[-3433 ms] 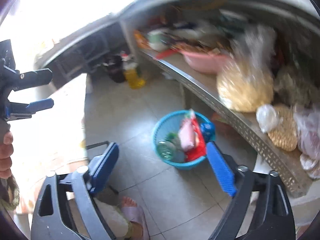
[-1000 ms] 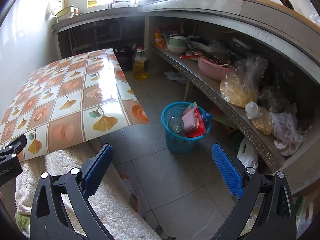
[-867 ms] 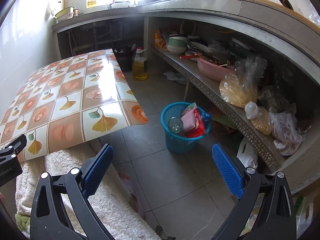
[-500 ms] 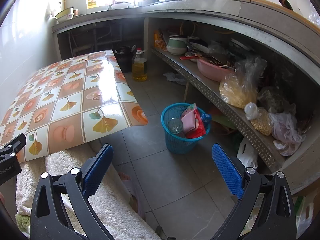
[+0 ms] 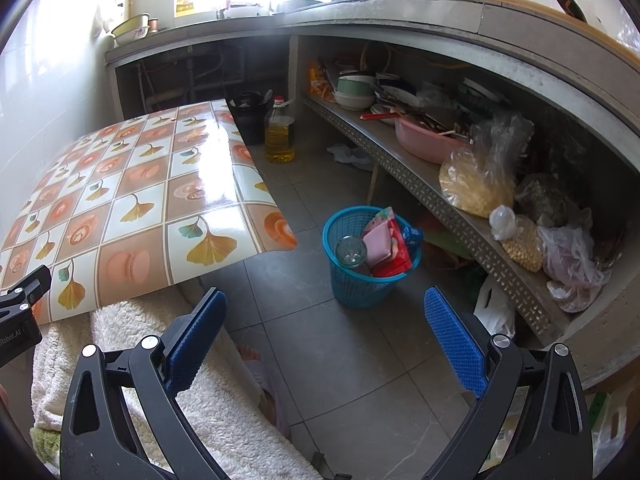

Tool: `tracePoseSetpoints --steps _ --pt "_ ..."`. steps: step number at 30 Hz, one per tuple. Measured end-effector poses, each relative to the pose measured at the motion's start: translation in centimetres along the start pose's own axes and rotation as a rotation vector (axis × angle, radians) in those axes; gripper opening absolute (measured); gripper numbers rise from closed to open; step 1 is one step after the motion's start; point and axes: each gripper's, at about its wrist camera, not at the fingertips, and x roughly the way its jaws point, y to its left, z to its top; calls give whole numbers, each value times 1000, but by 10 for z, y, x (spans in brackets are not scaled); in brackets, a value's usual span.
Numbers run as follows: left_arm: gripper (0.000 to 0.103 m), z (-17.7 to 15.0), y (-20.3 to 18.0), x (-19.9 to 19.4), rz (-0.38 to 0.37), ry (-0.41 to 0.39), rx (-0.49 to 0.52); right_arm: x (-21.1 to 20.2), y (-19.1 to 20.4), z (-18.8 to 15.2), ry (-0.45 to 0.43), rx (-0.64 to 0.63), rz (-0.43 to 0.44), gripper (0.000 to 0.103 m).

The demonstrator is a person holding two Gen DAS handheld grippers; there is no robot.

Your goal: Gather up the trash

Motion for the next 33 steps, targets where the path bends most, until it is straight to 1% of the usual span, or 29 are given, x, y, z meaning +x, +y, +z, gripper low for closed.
tracePoseSetpoints --steps 33 --pt "97 -1 2 0 0 0 -6 -2 0 2 -6 -4 0 95"
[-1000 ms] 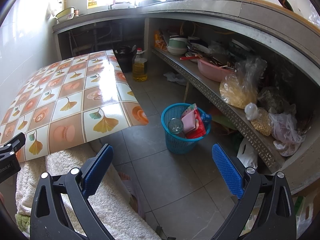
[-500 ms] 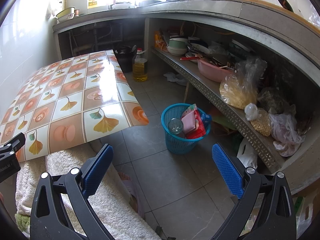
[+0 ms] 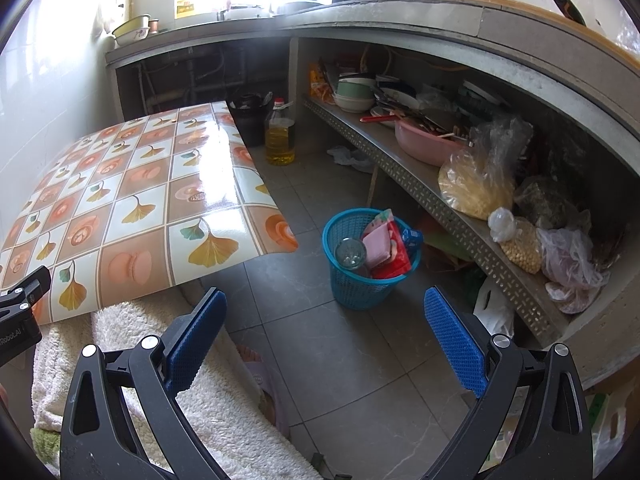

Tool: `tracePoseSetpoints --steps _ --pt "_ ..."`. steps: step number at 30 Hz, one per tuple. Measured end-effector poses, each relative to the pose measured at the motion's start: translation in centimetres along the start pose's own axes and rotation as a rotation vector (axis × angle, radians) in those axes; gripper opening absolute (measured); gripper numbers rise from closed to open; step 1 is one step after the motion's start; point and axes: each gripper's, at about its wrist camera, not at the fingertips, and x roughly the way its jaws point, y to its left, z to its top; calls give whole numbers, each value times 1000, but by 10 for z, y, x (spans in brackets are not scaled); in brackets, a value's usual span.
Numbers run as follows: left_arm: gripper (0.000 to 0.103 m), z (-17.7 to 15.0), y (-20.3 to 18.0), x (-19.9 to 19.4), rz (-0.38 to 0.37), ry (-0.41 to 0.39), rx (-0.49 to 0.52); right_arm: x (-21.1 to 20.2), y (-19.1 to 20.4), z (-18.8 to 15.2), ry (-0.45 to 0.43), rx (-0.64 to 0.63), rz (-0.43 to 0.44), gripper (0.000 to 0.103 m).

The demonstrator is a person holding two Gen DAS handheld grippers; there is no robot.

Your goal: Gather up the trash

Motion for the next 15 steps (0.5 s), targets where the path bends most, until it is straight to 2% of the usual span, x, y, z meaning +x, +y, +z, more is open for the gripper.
tracePoseSetpoints --steps 15 --pt "97 -1 1 -1 3 2 -7 -1 1 1 0 0 0 95"
